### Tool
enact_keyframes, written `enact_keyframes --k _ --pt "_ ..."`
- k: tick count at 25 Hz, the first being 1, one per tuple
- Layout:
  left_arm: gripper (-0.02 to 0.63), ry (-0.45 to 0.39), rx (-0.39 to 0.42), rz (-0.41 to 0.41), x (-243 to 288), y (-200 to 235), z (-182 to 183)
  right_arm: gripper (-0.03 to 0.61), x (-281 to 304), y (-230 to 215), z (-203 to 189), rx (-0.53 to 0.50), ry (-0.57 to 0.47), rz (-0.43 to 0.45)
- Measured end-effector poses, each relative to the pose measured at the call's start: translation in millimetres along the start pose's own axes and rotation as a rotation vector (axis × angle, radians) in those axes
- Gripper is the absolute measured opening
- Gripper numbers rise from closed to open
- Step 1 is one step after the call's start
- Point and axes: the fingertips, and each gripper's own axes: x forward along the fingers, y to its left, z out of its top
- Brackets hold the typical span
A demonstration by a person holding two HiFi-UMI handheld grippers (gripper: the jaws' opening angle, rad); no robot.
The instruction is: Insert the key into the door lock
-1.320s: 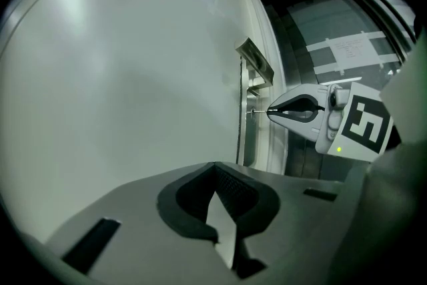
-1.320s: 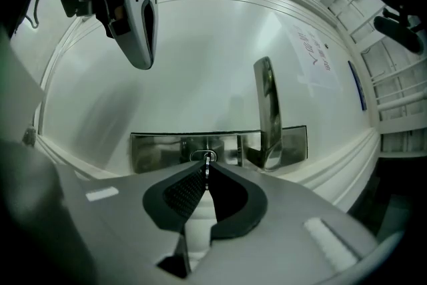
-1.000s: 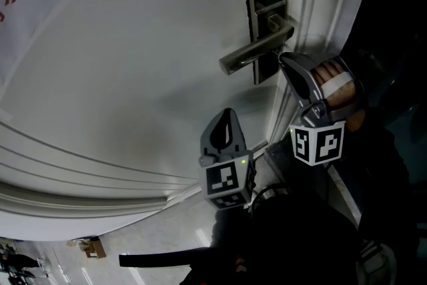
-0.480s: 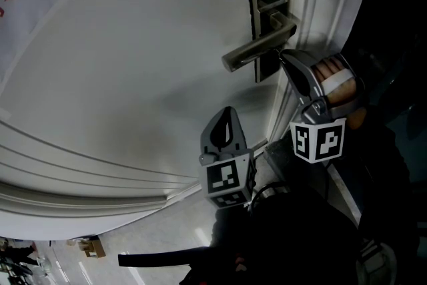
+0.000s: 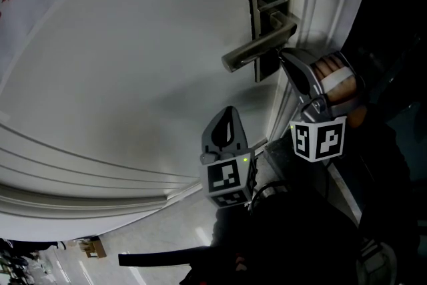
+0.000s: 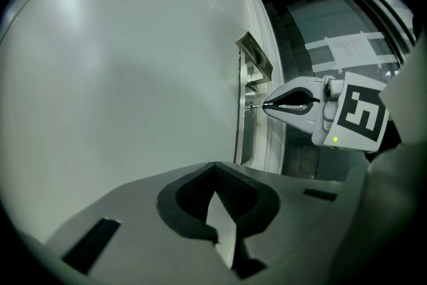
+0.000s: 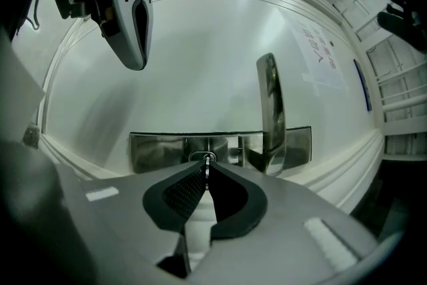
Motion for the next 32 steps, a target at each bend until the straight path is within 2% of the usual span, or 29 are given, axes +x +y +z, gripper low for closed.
enact_keyframes --k 6,15,19,24,32 --pt "0.002 0.014 0.019 0.010 -1.4 2.9 -4.7 0.014 0.3 0.1 0.1 -0.004 0.002 0.003" --pt "0.000 0.000 -0.006 -0.008 -1.6 -0.6 2.4 0.014 2.1 0.0 0.8 -0.012 0.005 0.011" --pt "0.001 -0.001 0.037 0.007 -1.1 3.8 0.0 0.014 2.3 -0.2 0.9 -0.013 0.003 0.012" --pt "0.001 0.012 0.014 -0.004 -0.5 1.4 -1.4 0.013 2.3 -0.3 1.0 -0.014 0.004 0.017" --pt "0.002 0.005 0.024 -0.008 1.0 0.4 -2.5 0.014 2.7 -0.5 0.9 -0.016 0.004 0.018"
